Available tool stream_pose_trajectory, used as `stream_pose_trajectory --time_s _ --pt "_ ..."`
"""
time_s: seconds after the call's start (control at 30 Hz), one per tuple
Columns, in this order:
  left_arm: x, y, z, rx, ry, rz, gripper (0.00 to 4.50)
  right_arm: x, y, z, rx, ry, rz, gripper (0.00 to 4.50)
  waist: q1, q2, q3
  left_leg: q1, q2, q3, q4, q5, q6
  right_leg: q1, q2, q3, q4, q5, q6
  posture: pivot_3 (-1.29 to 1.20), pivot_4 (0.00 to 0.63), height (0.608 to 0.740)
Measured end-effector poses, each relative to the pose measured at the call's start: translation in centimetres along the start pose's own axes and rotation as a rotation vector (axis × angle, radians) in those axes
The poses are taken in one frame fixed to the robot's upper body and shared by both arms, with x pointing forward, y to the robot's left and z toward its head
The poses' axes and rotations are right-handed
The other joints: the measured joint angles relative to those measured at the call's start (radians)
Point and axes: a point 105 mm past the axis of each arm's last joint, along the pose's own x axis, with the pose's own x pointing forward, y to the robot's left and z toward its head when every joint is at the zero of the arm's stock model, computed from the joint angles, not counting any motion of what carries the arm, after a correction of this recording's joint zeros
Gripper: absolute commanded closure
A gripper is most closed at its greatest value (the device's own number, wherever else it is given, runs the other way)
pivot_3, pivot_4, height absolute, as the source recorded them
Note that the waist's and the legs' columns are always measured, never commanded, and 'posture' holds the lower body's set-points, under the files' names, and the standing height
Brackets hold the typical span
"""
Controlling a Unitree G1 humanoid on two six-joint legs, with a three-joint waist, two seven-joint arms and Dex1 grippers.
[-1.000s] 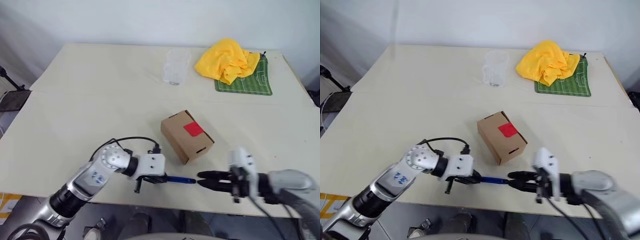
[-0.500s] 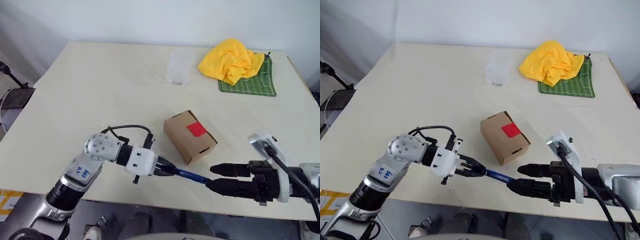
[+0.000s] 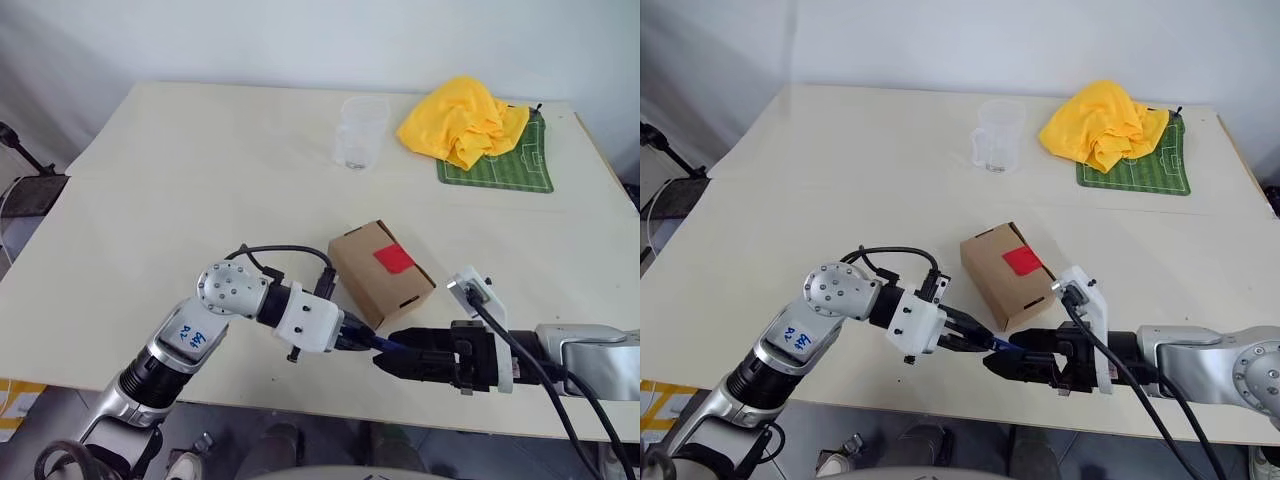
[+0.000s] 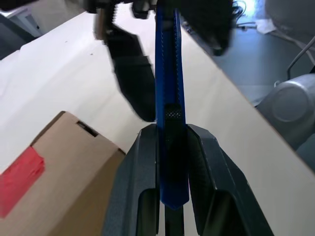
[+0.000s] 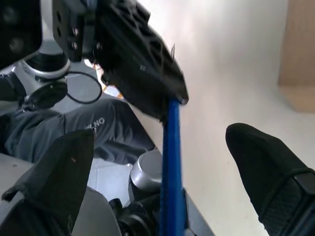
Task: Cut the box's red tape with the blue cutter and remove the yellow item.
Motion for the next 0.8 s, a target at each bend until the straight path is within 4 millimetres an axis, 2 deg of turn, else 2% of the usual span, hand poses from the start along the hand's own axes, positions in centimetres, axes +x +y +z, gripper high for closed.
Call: stream_pose_trajectory --time_s 0.33,0.43,0.6,0.8 --pt "0.5 0.1 -0.5 -0.026 0.029 0.016 4.05 0.0 -1.0 0.3 0.017 -0.009 -0.050 0.03 -0.001 0.000 0.000 0.000 0.000 0.000 0.000 0.000 0.000 0.000 0.000 0.001 0.000 0.000 0.000 0.00 0.150 0.740" --pt "0.5 0.1 -0.6 -0.038 0.036 0.020 4.05 0.1 -1.2 0.7 0.011 -0.016 -0.060 0.64 -0.001 0.000 0.000 0.000 0.000 0.000 0.000 0.000 0.000 0.000 0.000 0.001 0.000 0.000 0.000 0.00 0.150 0.740" --pt "0.5 0.2 -0.6 -0.048 0.042 0.027 4.05 0.1 -1.8 0.7 0.031 -0.009 -0.080 2.27 -0.001 0.000 0.000 0.000 0.000 0.000 0.000 0.000 0.000 0.000 0.000 0.001 0.000 0.000 0.000 0.00 0.150 0.740" --pt "0.6 0.3 -0.6 -0.059 0.042 0.031 4.05 0.5 -1.8 0.3 0.048 -0.007 -0.071 2.27 -0.001 0.000 0.000 0.000 0.000 0.000 0.000 0.000 0.000 0.000 0.000 0.001 0.000 0.000 0.000 0.00 0.150 0.740"
